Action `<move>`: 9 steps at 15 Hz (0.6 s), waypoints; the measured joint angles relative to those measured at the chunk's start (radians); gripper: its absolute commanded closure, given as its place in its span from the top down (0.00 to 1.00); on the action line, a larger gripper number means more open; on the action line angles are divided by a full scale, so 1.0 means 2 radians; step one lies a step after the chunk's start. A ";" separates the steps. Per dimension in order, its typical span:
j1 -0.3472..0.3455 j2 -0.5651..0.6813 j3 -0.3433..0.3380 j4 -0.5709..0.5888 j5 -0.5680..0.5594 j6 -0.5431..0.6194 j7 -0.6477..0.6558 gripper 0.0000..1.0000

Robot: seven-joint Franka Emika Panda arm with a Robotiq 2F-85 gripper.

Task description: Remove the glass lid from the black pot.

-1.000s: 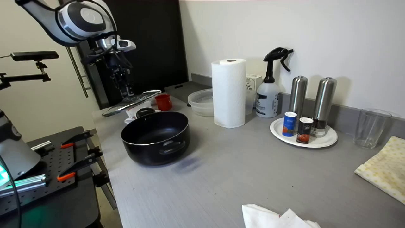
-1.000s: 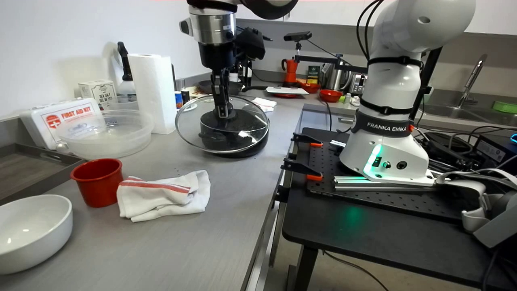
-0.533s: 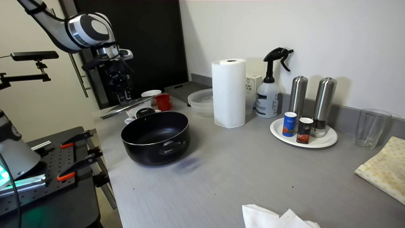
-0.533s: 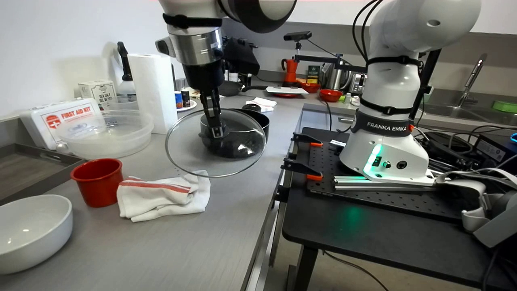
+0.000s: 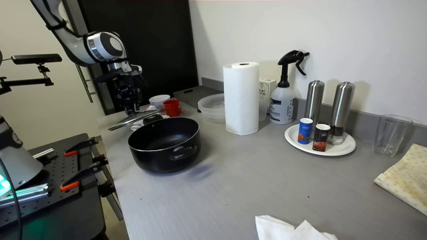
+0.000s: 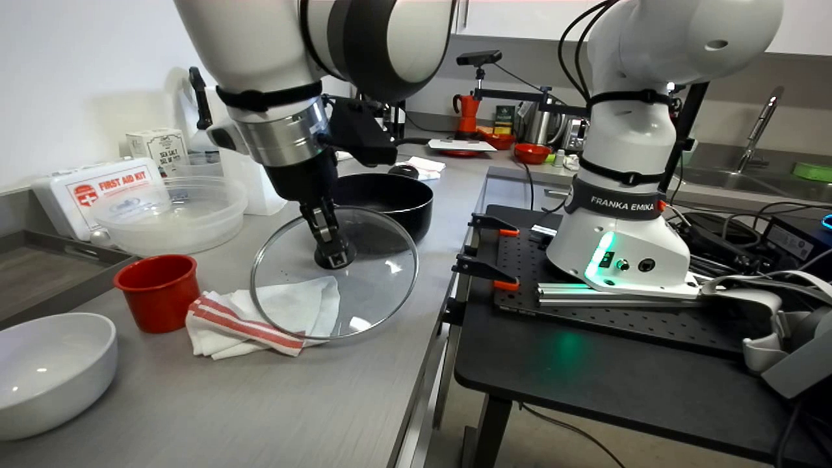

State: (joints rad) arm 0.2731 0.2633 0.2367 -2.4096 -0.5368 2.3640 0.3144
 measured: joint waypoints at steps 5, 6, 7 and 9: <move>0.031 0.047 -0.012 0.053 -0.006 -0.037 -0.002 0.27; 0.035 0.055 -0.015 0.062 -0.006 -0.045 -0.002 0.27; 0.040 0.060 -0.017 0.070 -0.007 -0.053 -0.002 0.27; 0.049 0.067 -0.021 0.083 -0.014 -0.063 -0.002 0.27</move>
State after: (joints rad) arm 0.3718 0.3973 0.1938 -2.2441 -0.5656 2.2383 0.3099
